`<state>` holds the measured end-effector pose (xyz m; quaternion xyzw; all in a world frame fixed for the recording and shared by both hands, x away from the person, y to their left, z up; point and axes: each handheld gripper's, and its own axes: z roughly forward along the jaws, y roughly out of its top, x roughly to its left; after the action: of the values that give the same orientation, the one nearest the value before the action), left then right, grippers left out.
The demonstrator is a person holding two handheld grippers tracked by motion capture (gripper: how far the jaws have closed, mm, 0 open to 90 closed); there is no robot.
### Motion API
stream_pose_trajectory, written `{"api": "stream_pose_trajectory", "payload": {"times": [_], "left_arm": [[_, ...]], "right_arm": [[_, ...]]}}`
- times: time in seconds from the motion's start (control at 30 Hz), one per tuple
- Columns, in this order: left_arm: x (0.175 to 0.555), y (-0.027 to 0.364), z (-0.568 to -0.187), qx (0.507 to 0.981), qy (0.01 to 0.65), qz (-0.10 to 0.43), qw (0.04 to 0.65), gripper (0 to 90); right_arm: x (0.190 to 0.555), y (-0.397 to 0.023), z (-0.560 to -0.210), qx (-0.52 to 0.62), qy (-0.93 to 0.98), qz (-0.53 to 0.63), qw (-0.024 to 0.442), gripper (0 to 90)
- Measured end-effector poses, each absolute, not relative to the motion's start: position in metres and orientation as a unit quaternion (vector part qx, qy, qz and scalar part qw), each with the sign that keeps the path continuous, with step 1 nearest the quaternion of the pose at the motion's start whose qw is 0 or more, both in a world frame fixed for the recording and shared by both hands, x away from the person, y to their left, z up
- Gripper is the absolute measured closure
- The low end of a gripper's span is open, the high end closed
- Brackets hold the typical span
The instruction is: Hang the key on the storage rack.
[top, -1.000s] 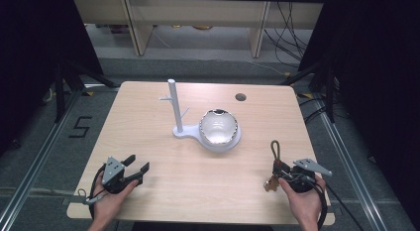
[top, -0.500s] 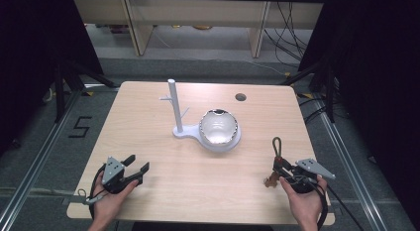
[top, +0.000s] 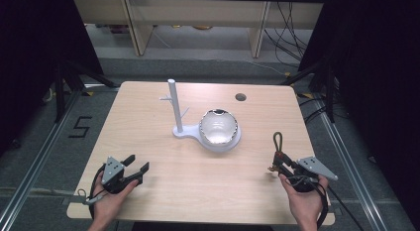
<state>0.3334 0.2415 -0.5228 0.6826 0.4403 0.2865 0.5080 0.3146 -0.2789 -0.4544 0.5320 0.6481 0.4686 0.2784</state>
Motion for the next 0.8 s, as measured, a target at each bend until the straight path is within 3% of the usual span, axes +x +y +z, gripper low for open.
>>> {"api": "stream_pose_trajectory", "payload": {"times": [0.5, 0.8], "left_arm": [[0.333, 0.242, -0.523, 0.682, 0.441, 0.286, 0.509, 35.7], [0.333, 0.242, -0.523, 0.682, 0.441, 0.286, 0.509, 35.7]], "right_arm": [[0.315, -0.268, -0.439, 0.495, 0.65, 0.491, 0.304, 68.6], [0.313, -0.256, -0.433, 0.494, 0.639, 0.511, 0.295, 68.6]]}}
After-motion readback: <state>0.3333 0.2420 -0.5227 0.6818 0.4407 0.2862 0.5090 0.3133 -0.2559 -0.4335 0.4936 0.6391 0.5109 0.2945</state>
